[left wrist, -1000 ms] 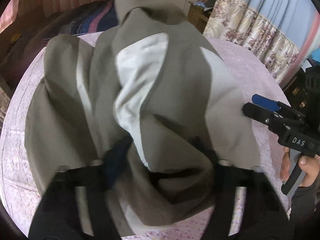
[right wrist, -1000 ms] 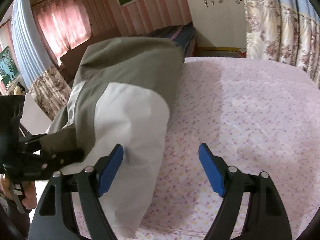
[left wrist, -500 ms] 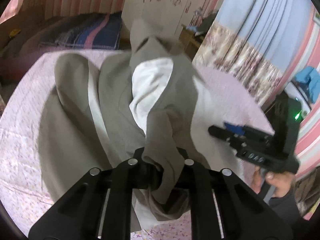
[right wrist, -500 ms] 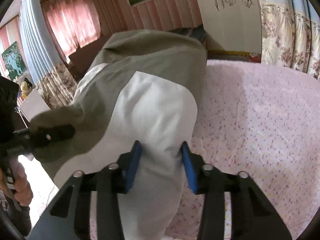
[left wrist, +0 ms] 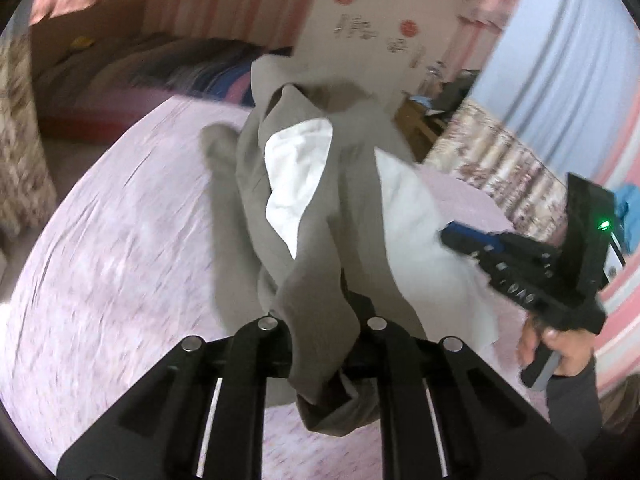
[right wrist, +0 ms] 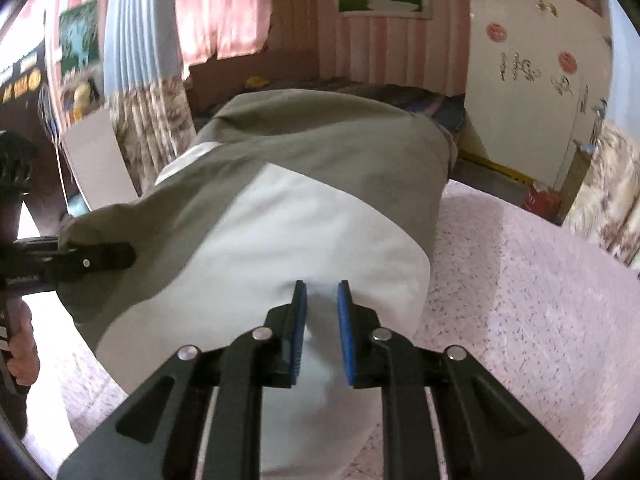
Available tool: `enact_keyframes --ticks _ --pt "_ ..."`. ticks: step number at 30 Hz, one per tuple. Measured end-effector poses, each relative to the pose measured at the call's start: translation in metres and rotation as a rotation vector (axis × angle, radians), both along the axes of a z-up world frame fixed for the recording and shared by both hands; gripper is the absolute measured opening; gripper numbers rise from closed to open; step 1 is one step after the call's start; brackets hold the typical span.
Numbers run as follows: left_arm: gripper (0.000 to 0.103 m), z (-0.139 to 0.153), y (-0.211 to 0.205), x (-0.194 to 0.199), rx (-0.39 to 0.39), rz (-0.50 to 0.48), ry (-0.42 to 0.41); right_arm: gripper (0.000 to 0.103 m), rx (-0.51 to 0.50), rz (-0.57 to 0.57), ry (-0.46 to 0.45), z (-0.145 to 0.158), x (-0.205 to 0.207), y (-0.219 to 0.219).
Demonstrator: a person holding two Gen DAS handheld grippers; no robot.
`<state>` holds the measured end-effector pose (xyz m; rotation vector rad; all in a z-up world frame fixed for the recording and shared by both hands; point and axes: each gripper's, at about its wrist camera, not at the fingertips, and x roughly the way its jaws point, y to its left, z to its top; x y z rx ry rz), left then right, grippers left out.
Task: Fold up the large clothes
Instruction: 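Grasp the jacket edge with the right gripper while the left gripper opens to release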
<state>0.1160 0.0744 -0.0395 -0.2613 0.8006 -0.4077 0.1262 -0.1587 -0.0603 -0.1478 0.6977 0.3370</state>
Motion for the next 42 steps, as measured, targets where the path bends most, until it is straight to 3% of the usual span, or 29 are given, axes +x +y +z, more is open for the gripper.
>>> enact_keyframes --ticks 7,11,17,21,31,33,34,36,39,42 --pt "0.015 -0.046 0.011 0.005 0.006 0.033 0.068 0.014 -0.111 0.022 0.016 -0.016 0.004 0.017" --pt "0.022 -0.062 0.012 0.017 -0.018 0.021 0.1 0.013 -0.097 0.019 0.039 -0.022 0.011 0.007" --pt "0.032 -0.066 0.003 0.028 0.057 -0.011 0.105 0.013 -0.06 0.023 0.079 -0.032 0.022 0.002" --pt "0.041 -0.071 0.002 0.036 0.063 -0.014 0.117 0.013 -0.037 0.025 0.092 -0.04 0.028 0.0" --pt "0.049 -0.076 -0.004 0.04 0.144 -0.008 0.094 0.013 -0.017 0.023 0.101 -0.048 0.035 -0.003" --pt "0.063 -0.077 -0.004 0.041 0.178 0.016 0.093 0.013 -0.008 0.019 0.103 -0.048 0.035 -0.004" --pt "0.063 -0.077 -0.003 0.042 0.176 0.022 0.099 0.013 -0.001 0.014 0.106 -0.046 0.035 -0.004" --pt "0.064 -0.073 0.002 0.044 0.161 0.028 0.118 0.017 0.014 0.016 0.1 -0.04 0.032 -0.005" --pt "0.063 -0.056 -0.002 0.035 0.209 0.044 0.087 0.034 0.076 0.038 0.078 -0.016 0.011 -0.006" --pt "0.066 -0.039 -0.009 0.023 0.248 0.042 0.055 0.037 0.085 0.092 0.048 0.001 -0.014 -0.001"
